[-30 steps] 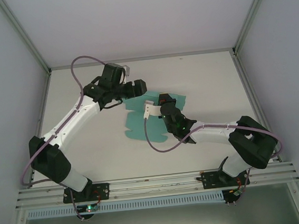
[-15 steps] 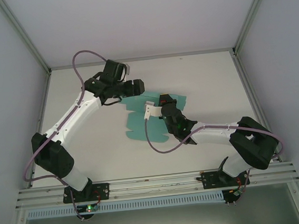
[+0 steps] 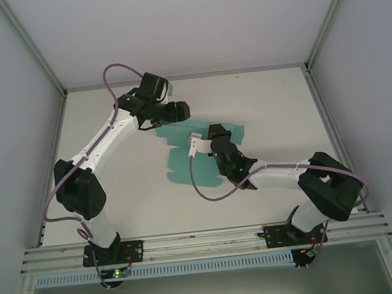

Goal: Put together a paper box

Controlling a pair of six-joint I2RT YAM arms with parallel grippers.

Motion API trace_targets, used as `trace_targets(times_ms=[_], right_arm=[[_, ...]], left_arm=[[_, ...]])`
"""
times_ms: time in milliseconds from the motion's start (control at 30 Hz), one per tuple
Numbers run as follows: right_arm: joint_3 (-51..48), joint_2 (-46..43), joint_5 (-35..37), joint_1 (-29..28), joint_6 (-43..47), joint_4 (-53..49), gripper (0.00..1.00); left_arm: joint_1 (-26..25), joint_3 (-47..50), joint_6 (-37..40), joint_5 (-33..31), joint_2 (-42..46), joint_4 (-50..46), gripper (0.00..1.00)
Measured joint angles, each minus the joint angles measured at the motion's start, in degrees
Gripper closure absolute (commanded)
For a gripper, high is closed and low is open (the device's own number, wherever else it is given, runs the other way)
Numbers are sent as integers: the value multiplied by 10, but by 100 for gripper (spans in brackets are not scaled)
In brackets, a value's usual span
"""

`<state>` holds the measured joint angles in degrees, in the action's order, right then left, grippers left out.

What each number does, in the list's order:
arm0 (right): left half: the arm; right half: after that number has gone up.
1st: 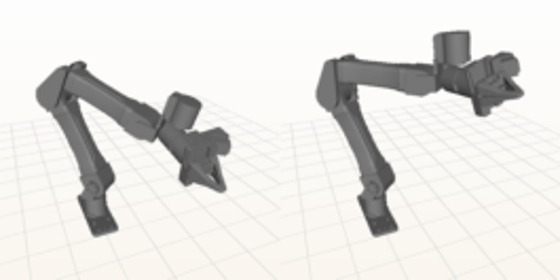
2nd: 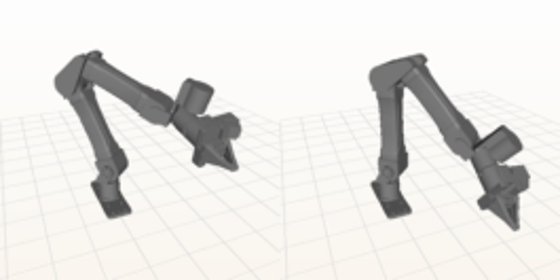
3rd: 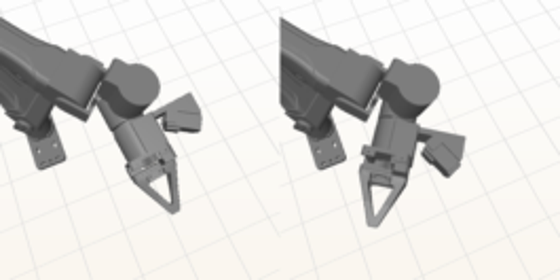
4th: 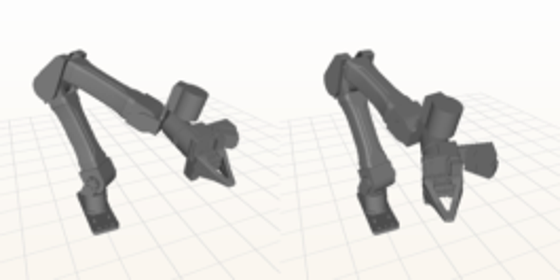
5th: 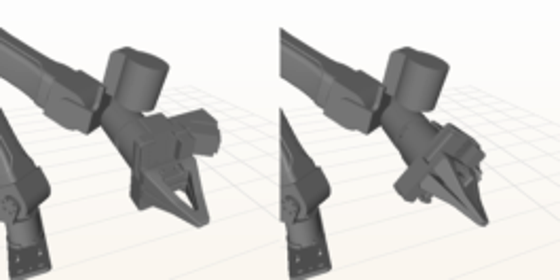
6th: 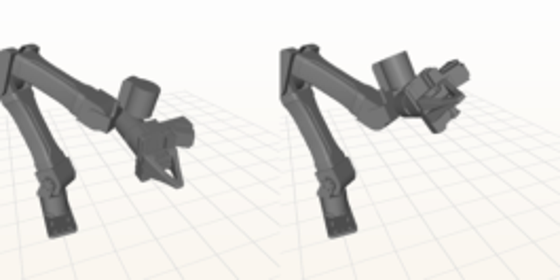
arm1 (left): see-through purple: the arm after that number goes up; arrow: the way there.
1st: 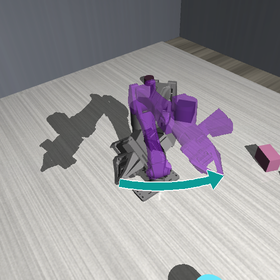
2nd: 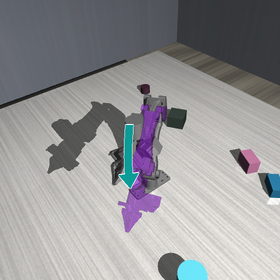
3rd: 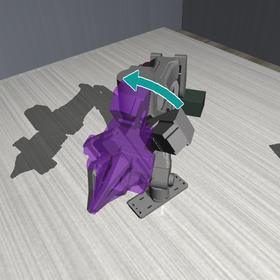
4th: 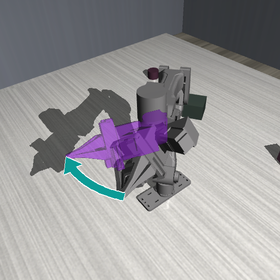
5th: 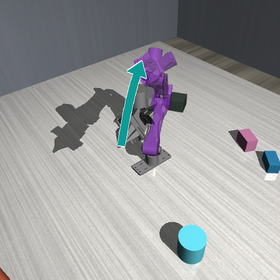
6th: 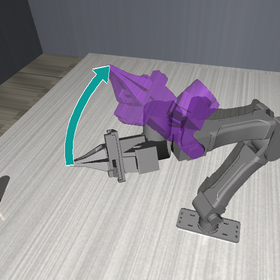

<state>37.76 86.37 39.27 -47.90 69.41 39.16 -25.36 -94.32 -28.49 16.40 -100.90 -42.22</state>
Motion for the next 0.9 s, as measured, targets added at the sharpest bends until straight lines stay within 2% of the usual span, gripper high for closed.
trace_targets(times_ms=[233,567,667,900], right_arm=[[0,0,2,0,-2,1,100],[0,0,4,-11,-9,5,100],[-3,0,6,-14,-16,5,100],[-15,-1,6,-16,-38,1,100]], left_arm=[[0,66,-31,72,18,43,26],[0,94,-80,99,31,89,55],[0,118,-110,104,35,129,60],[0,196,-185,106,70,237,80]])
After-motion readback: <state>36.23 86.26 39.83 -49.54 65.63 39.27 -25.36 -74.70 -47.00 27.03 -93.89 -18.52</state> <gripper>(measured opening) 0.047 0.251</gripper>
